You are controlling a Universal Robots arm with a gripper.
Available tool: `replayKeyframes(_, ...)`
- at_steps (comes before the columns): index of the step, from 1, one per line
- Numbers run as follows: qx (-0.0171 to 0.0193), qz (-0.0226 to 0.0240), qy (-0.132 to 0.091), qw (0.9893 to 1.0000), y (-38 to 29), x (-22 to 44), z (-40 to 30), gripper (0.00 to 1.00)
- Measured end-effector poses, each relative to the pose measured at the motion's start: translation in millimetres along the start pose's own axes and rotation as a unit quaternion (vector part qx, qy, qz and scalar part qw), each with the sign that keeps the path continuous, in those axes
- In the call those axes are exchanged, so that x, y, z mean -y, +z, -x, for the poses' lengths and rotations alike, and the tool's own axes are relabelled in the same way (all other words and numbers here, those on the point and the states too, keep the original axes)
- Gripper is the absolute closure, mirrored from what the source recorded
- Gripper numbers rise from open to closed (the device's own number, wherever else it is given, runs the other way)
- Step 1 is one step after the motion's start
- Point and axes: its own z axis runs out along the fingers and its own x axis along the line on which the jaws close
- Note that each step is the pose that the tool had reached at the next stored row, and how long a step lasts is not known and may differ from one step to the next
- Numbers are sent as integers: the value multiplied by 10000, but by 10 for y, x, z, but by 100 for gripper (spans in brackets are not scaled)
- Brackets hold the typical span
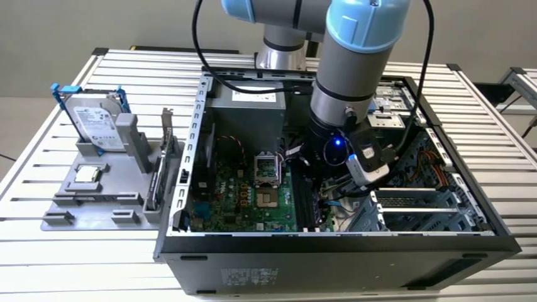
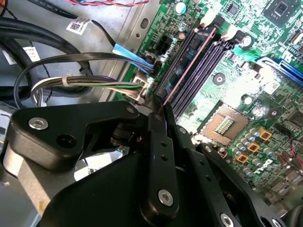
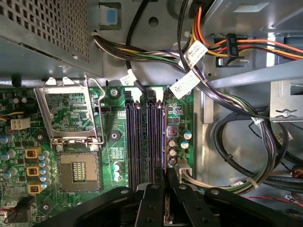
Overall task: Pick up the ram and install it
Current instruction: 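Insert the ram into the slot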
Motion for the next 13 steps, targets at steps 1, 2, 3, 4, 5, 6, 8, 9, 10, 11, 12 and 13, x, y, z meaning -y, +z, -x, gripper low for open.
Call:
replayKeyframes(1, 1, 1, -14, 10000, 0, 0, -1, 100)
replayKeyframes(2, 1, 1, -29, 10000, 0, 0, -3, 100)
replayKeyframes(3, 2, 2, -41, 10000, 0, 0, -5, 100)
replayKeyframes(4, 2, 2, -52, 10000, 0, 0, -6, 100)
replayKeyframes(5, 3, 2, -62, 10000, 0, 0, -7, 100)
replayKeyframes(6, 3, 3, -71, 10000, 0, 0, -9, 100)
replayKeyframes(8, 4, 2, -93, 10000, 0, 1, -12, 100)
replayKeyframes(9, 4, 3, -102, 9999, 0, 1, -14, 100)
replayKeyframes(10, 5, 3, -109, 9999, 0, 1, -15, 100)
replayKeyframes(11, 4, 2, -111, 9999, 1, 1, -15, 100)
replayKeyframes(12, 4, 3, -113, 9999, 3, 1, -15, 100)
replayKeyframes(13, 4, 3, -113, 9999, 7, 0, -16, 100)
